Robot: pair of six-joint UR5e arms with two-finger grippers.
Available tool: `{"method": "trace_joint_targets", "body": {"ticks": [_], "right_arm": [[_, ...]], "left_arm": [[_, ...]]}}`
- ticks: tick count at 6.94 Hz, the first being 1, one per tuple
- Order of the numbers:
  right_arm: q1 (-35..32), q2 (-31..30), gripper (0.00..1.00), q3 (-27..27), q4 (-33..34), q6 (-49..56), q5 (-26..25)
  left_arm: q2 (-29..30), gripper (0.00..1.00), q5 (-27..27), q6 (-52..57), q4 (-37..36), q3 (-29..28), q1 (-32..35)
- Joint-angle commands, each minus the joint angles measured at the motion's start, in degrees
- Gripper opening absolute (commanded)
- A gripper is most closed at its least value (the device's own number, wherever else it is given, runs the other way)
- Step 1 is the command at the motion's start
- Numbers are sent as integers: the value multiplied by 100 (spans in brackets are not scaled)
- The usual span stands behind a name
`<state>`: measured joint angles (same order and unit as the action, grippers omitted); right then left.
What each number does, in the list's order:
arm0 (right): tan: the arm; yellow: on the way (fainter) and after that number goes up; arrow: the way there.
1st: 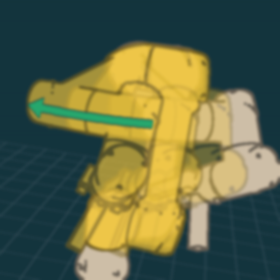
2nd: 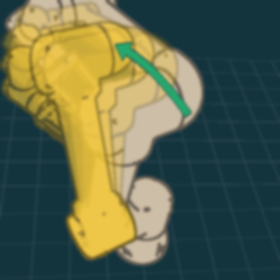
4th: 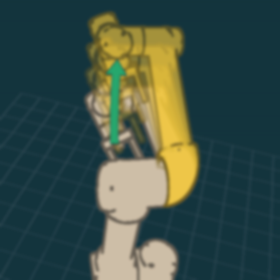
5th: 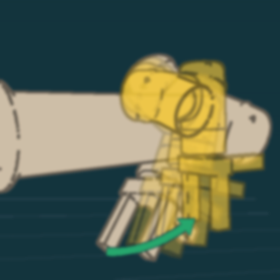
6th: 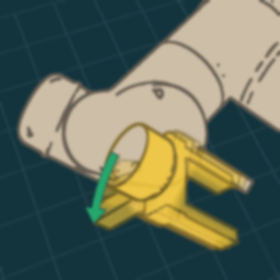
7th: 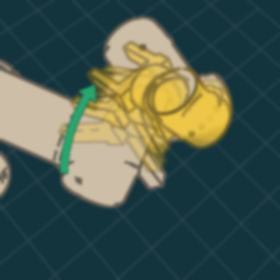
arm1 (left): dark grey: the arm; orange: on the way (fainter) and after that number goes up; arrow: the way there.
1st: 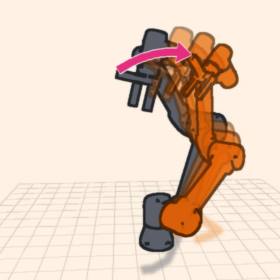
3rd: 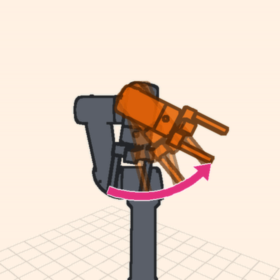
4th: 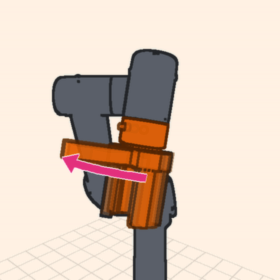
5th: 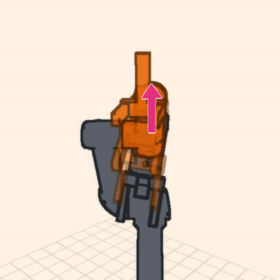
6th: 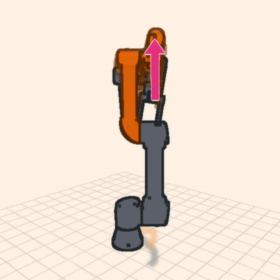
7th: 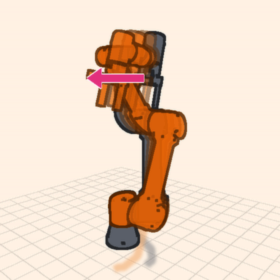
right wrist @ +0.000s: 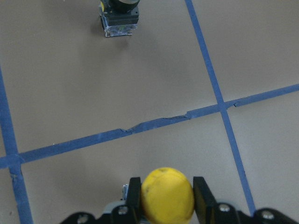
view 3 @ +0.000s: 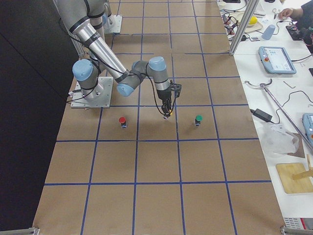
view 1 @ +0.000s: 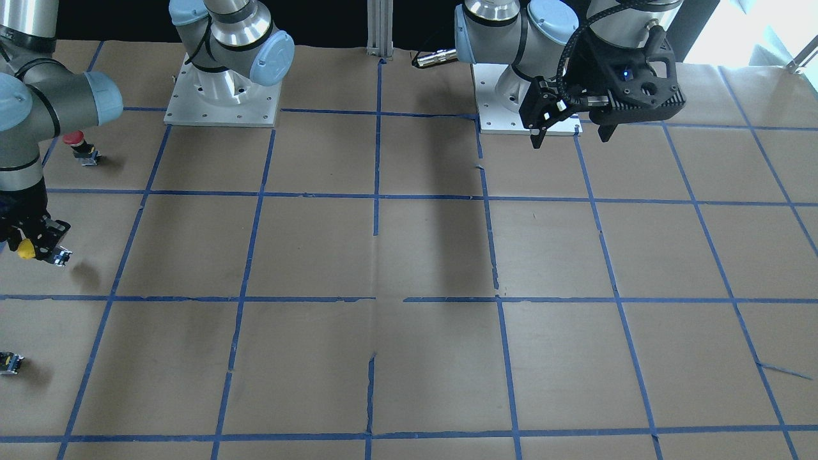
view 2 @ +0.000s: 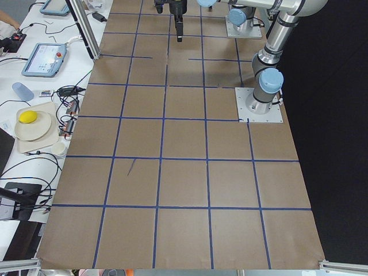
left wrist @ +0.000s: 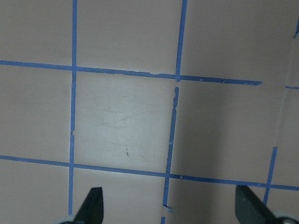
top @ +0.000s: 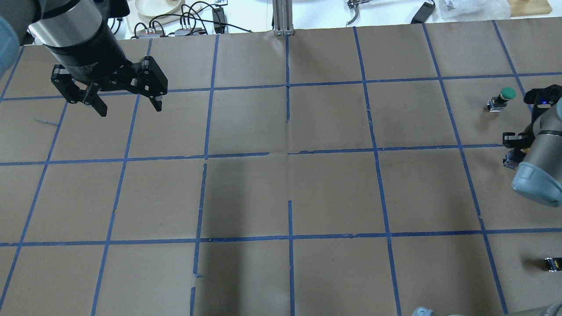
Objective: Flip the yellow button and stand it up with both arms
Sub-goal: 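Lower the button upright onto the table with the right gripper and release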
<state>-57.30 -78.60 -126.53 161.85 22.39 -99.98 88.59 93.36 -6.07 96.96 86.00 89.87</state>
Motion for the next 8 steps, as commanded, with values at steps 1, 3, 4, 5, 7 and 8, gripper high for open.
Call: {"method": "trace_joint_targets", "body": {"ticks": [1,3,4,5,7,8], "right_arm": [[0,187,26,-21,250,20,-309],[0,170,31,-187,251,11,-320],[-9,144,35,-214,251,11,-312],[0,135,51,-214,242,3,-303],[-9,135,100,-214,251,11,-303],[-35,109,100,-206,129,20,-320]], "left_arm": [[0,100,-11,78,33,4,-171],[0,100,-11,123,33,4,-180],[0,100,-11,123,33,4,-180],[0,100,-20,123,33,4,-180],[0,100,-20,123,33,4,-180],[0,100,-20,123,33,4,-180]]}}
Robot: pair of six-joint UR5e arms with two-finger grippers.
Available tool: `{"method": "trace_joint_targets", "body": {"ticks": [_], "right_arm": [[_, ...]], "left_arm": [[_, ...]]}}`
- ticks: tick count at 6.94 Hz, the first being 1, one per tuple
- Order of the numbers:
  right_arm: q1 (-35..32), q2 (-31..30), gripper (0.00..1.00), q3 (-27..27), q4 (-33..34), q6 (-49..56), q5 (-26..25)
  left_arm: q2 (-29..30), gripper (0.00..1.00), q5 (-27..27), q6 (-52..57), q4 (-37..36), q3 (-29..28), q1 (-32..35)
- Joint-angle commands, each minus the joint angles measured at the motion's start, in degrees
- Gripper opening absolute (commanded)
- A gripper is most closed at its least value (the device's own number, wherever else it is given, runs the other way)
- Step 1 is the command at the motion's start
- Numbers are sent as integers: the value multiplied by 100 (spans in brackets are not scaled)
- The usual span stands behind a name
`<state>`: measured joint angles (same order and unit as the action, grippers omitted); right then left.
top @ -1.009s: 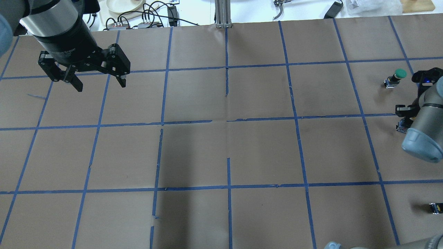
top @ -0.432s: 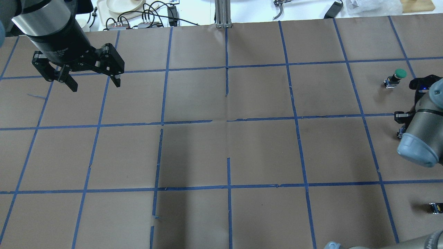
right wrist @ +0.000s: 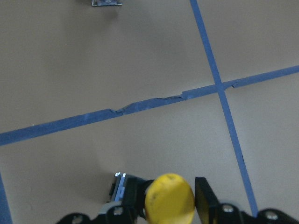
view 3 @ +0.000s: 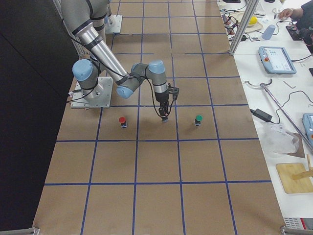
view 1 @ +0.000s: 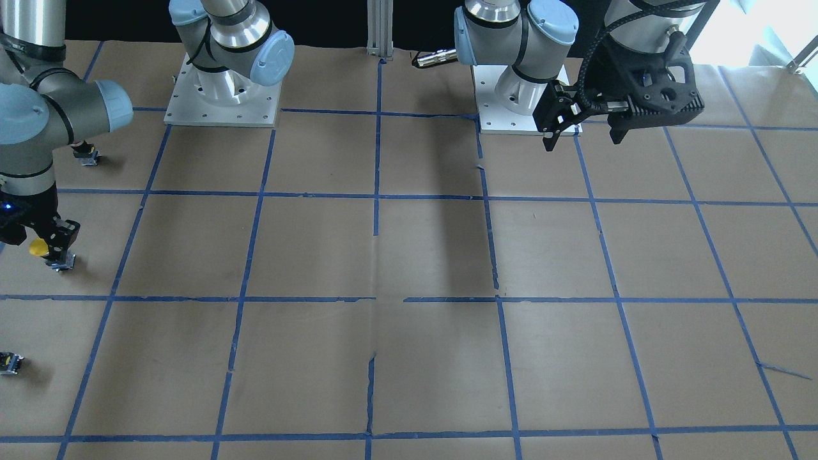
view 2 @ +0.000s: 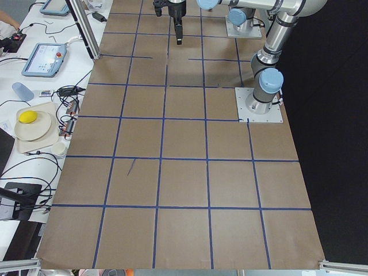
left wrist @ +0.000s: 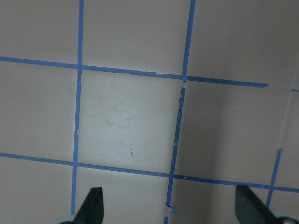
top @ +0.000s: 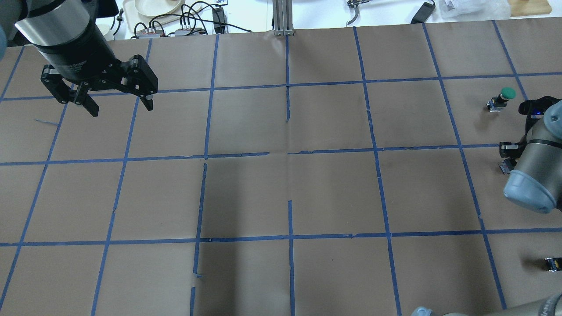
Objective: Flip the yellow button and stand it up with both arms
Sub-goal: 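Lower the button upright onto the table with the right gripper and release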
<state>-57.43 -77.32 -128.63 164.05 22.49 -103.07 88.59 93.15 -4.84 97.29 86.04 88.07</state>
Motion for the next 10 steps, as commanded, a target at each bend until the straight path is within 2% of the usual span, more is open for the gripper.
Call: {"method": "trace_joint_targets", "body": {"ticks": [1,3,4,5,7,8,9,10], "right_arm": [[-40,-106,100,30,-223,18,-12],[-144,-544,100,179,-993,18,-12],[-258,-834,100,545,-1911,10,-20],[-312,-1089,100,1158,-3321,-43,-3],[-504,-1354,100,2075,-5365,-61,67],[-862,-1529,100,2279,-6097,-313,76],[-1336,-1766,100,2420,-6478,-759,68],[-1732,-2030,100,2691,-7257,-912,76]], "left_arm": [[0,100,2,0,0,0,0],[0,100,2,0,0,0,0],[0,100,2,0,0,0,0],[0,100,2,0,0,0,0],[0,100,2,0,0,0,0],[0,100,2,0,0,0,0],[0,100,2,0,0,0,-9],[0,100,2,0,0,0,-9]]}}
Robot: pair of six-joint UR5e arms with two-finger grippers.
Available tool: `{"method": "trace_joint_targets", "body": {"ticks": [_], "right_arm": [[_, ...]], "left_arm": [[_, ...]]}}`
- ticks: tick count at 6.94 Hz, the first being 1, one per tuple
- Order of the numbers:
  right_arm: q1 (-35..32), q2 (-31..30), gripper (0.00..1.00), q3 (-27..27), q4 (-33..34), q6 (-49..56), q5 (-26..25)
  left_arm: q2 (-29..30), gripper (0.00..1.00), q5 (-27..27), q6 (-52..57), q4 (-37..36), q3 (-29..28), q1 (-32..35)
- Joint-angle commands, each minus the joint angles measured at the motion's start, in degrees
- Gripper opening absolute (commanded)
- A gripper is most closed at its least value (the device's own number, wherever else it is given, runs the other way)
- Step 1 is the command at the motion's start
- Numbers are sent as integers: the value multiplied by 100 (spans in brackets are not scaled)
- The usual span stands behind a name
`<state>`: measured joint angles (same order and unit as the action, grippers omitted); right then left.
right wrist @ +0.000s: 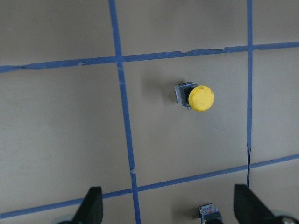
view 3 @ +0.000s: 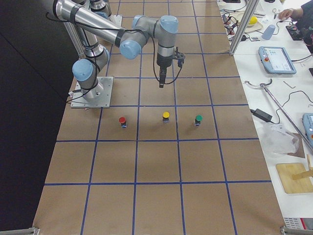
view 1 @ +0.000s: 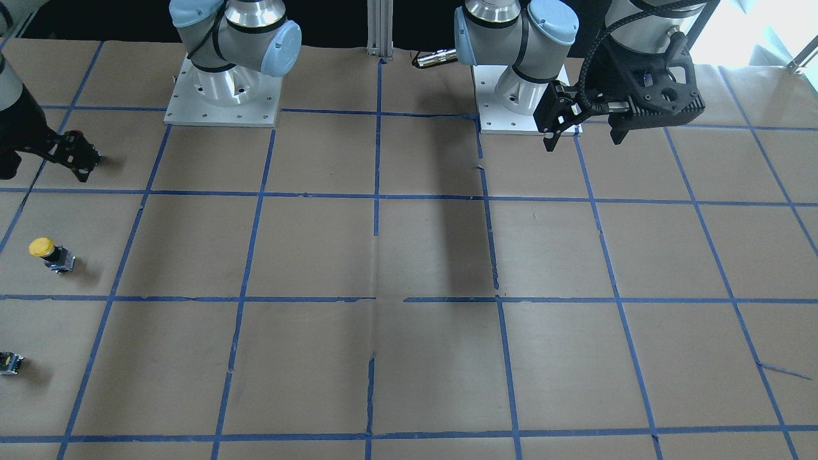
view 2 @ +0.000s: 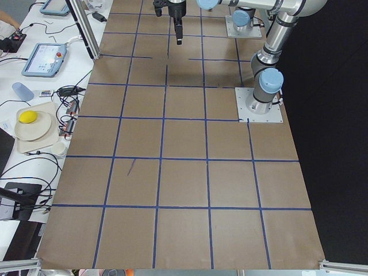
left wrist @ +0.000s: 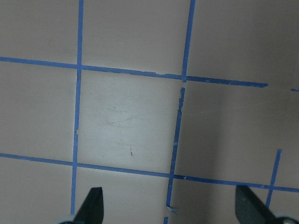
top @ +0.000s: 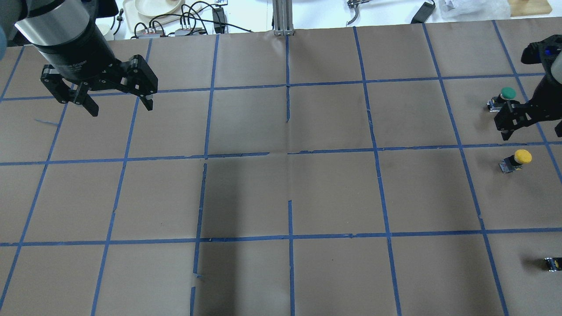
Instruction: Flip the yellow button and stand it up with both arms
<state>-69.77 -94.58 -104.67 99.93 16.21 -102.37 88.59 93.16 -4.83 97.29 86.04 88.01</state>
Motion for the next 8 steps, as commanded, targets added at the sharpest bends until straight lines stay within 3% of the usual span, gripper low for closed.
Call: {"method": "trace_joint_targets", "body": {"ticks": [1,2,3,8], "right_arm": [[-798,-472,100,646,-1462,-467,215],[-1027,-491,100,1015,-1781,-774,1035],[-1169,-430,100,1010,-1854,-1012,1191],[-2049,-210,100,905,-1661,-1568,1148]], "left_arm": [[1,100,0,0,0,0,-12],[1,100,0,0,0,0,-21],[1,100,0,0,0,0,-21],[1,100,-9,0,0,0,-21]]}}
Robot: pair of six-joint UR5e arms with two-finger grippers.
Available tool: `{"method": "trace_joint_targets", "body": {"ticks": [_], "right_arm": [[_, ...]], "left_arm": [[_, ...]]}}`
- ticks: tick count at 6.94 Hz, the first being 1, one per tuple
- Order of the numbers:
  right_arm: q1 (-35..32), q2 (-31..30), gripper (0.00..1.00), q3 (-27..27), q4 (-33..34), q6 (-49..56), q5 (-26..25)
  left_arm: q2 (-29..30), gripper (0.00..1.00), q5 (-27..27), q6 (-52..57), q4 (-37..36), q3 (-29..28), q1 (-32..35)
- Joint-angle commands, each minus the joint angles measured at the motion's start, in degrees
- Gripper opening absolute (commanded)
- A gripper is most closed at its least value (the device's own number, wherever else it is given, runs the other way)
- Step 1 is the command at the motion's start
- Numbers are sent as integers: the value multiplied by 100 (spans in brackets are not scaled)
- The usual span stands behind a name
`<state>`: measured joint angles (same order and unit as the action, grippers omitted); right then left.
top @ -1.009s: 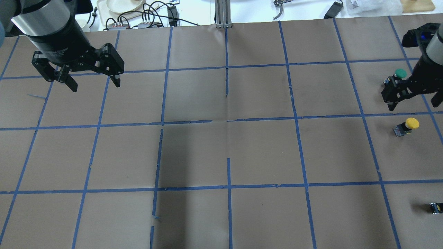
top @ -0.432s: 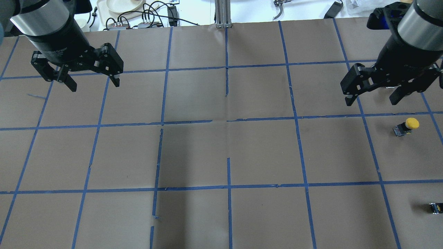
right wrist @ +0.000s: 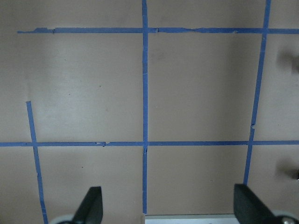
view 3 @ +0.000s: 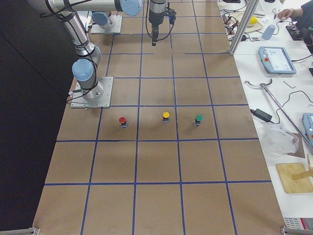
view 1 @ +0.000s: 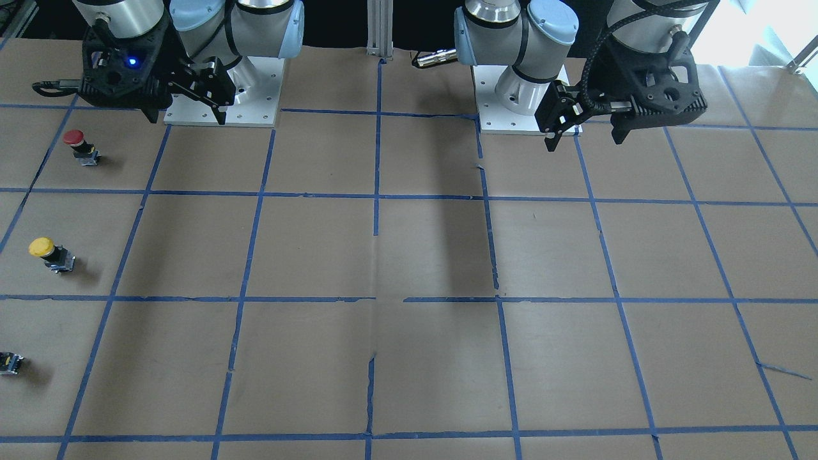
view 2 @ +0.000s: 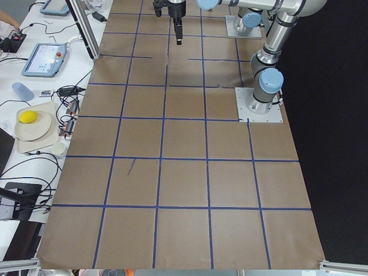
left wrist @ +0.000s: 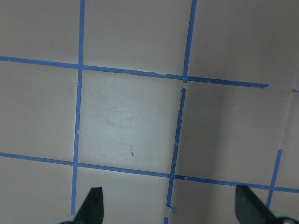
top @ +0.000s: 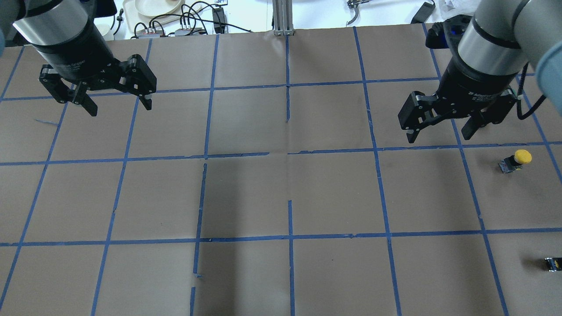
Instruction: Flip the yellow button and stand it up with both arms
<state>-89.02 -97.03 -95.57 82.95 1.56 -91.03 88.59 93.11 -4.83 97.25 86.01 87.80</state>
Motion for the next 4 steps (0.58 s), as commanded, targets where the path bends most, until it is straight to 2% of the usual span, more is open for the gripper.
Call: {"method": "trace_joint_targets", "body": {"ticks": [1,4], "right_arm": [[-124,35,100,3,38,-95,-2],[-107,17,100,3,46,-77,15]], "left_arm": [[0,100,6,0,4,-5,0],[0,100,6,9,-5,-5,-9]]}}
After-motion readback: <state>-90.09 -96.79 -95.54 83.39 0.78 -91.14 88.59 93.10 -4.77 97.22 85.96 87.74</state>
